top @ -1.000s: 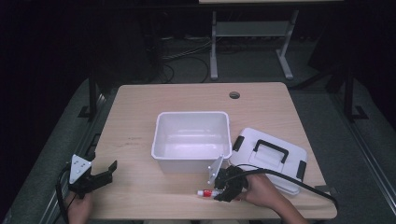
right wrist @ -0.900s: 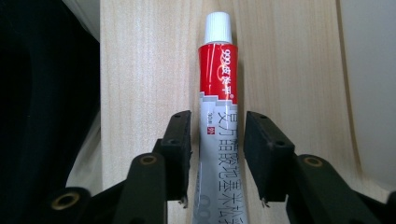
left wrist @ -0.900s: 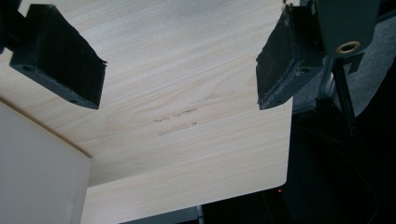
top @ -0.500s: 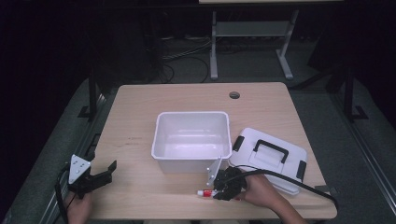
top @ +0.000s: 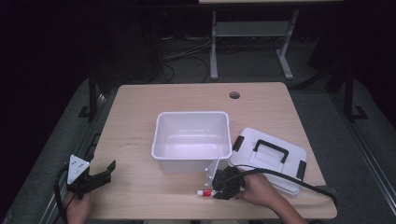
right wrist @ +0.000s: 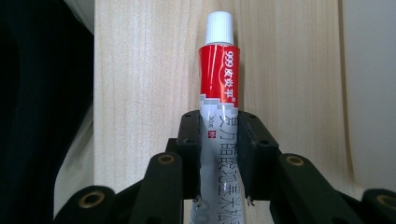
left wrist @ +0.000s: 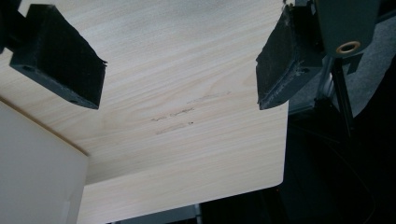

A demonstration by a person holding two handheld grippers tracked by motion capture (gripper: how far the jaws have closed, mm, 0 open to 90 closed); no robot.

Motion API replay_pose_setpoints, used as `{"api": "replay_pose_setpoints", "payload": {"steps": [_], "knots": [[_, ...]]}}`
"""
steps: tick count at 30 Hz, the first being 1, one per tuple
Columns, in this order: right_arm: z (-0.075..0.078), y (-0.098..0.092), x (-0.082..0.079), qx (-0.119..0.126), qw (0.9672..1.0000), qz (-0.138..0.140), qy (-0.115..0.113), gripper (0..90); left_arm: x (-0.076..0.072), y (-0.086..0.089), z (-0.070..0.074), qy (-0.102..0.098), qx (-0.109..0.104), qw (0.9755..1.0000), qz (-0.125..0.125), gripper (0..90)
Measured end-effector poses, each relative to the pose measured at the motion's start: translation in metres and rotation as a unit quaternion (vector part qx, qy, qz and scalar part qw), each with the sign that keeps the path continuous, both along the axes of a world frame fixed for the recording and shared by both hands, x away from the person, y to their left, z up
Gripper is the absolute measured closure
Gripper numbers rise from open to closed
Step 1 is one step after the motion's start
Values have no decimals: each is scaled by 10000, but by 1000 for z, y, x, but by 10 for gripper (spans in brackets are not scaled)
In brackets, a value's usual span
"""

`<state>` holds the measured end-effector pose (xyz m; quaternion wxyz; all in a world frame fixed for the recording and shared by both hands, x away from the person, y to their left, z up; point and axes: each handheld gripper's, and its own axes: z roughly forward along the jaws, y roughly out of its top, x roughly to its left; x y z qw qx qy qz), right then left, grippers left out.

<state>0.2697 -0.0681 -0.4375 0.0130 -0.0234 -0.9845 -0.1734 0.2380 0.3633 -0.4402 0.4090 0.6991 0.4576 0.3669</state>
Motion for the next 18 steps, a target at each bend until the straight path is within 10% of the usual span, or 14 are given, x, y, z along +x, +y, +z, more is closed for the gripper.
{"api": "replay_pose_setpoints", "payload": {"steps": [18], "knots": [[25,-6,-3,226,9997,21,88,720,0,0,0,0,31,10000,-12,149]]}}
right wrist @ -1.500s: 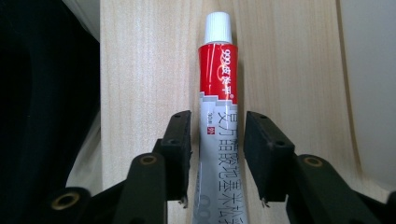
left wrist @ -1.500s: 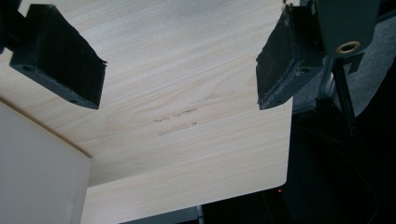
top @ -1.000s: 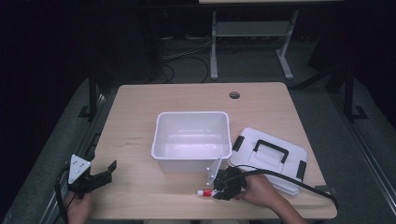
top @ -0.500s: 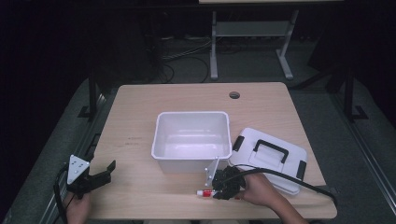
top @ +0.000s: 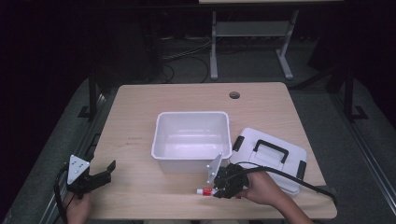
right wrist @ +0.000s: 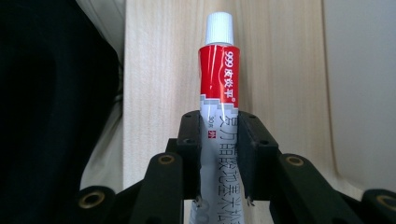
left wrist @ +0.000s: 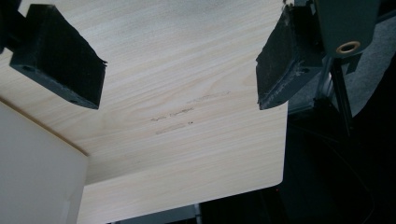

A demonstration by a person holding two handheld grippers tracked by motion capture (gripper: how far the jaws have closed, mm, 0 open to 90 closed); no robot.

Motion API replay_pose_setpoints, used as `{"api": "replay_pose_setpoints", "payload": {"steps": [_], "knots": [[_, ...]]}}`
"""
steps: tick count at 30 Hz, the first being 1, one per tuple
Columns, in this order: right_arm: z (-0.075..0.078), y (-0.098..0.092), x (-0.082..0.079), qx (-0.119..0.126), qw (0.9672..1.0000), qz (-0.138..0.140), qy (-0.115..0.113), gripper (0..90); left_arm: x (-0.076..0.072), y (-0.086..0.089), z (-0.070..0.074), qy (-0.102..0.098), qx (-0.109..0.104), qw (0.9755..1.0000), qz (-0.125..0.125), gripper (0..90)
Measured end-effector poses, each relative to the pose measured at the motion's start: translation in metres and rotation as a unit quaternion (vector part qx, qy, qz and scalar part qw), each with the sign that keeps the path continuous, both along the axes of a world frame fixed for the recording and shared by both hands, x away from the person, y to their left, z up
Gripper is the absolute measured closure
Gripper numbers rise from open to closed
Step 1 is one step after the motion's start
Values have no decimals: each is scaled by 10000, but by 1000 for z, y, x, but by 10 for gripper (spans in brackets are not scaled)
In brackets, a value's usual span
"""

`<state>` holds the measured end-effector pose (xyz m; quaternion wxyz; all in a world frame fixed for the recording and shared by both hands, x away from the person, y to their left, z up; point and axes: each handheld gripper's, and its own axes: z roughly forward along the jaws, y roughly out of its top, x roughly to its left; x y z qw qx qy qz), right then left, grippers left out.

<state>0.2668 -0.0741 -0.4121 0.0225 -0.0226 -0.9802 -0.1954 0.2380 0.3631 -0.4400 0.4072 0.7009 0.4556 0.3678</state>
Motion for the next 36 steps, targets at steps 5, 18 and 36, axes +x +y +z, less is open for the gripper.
{"api": "replay_pose_setpoints", "payload": {"steps": [5,18,36], "knots": [[12,-2,-1,-28,10000,34,-14,720,0,0,0,-2,7,10000,1,149],[62,-4,-4,142,9997,79,-201,720,0,0,0,7,1,10000,-1,149],[112,-2,3,263,9989,127,-364,720,1,-1,-1,25,-5,10000,1,149]]}}
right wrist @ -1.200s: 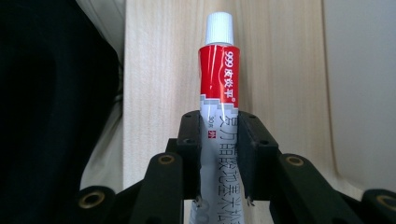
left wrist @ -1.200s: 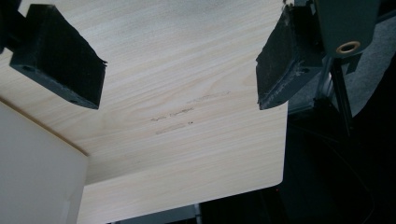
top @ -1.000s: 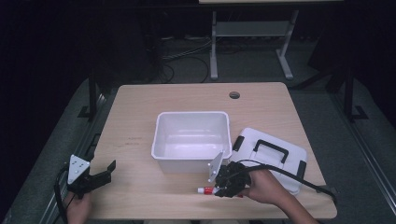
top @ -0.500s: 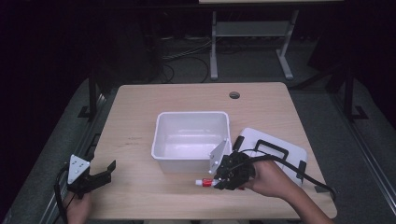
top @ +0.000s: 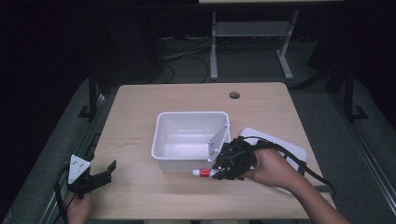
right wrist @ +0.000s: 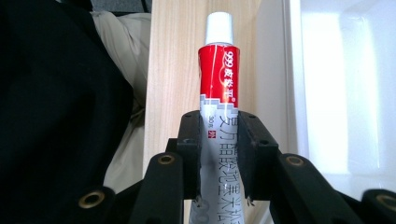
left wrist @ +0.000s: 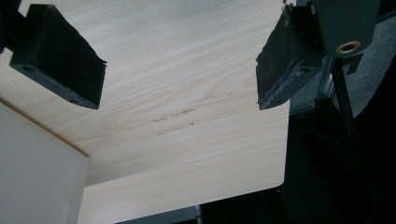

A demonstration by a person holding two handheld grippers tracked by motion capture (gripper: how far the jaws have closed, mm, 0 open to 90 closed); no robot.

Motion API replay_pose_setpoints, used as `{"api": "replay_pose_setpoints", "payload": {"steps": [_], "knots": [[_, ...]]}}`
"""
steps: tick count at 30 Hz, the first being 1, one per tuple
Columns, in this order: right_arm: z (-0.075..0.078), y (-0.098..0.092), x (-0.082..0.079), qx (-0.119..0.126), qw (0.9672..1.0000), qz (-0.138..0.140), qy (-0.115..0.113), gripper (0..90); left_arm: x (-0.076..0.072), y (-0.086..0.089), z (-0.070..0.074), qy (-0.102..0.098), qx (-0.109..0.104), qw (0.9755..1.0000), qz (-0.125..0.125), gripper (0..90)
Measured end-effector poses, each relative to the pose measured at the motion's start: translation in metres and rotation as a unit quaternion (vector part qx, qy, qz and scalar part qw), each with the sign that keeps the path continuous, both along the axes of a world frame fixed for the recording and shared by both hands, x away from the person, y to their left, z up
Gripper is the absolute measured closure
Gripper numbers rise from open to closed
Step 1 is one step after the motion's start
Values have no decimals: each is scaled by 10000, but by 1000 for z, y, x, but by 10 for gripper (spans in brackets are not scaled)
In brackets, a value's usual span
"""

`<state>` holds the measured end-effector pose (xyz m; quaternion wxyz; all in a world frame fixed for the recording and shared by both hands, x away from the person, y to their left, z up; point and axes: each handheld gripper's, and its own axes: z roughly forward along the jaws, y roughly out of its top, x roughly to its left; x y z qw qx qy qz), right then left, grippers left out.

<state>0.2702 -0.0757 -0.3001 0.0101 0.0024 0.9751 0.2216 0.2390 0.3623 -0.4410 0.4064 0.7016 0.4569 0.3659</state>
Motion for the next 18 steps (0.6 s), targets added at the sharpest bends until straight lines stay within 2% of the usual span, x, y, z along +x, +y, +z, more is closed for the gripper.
{"api": "replay_pose_setpoints", "payload": {"steps": [18], "knots": [[27,9,20,22,9999,-58,-131,720,1,0,0,-3,-11,10000,3,149]]}}
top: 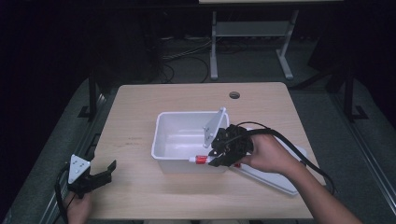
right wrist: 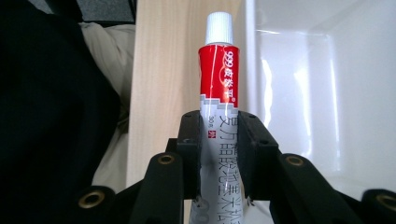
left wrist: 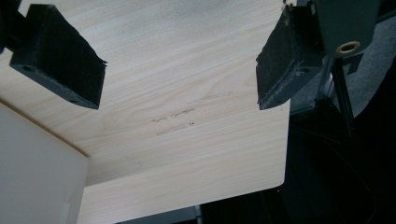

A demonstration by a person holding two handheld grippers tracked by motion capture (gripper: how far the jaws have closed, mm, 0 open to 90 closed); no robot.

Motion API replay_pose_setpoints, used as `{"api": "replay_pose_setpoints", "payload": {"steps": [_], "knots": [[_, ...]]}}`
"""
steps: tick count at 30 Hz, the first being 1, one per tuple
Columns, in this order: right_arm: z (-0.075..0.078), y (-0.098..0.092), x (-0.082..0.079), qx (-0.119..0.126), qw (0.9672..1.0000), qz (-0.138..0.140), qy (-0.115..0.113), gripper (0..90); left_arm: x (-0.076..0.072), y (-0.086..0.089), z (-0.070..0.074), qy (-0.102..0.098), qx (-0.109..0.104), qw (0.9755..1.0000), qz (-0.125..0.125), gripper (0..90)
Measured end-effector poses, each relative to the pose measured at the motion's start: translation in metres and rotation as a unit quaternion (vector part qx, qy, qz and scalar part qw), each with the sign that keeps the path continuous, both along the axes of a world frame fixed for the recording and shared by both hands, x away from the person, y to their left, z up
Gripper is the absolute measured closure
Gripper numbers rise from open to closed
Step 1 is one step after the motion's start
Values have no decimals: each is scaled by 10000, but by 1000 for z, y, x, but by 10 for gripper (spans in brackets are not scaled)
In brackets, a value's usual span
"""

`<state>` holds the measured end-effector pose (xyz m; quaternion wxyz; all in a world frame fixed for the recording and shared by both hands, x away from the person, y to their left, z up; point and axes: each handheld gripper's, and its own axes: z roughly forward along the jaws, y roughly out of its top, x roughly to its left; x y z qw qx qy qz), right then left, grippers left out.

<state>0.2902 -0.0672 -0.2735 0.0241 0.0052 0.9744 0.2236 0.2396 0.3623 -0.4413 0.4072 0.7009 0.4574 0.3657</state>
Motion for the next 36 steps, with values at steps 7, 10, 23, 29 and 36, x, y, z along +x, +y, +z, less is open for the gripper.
{"api": "replay_pose_setpoints", "payload": {"steps": [7,10,23,29,36], "knots": [[0,6,16,-8,10000,12,14,720,0,0,0,-1,10,10000,-4,149],[-2,8,22,-28,10000,-21,19,720,0,0,0,-21,8,10000,-3,149],[-14,18,45,-115,9999,-101,72,720,0,0,0,-15,15,10000,-5,149],[-18,26,53,-186,9997,-110,106,720,0,1,0,-31,0,10000,5,149],[-26,32,60,-227,9996,-103,151,720,-1,1,0,-27,5,10000,5,149]]}}
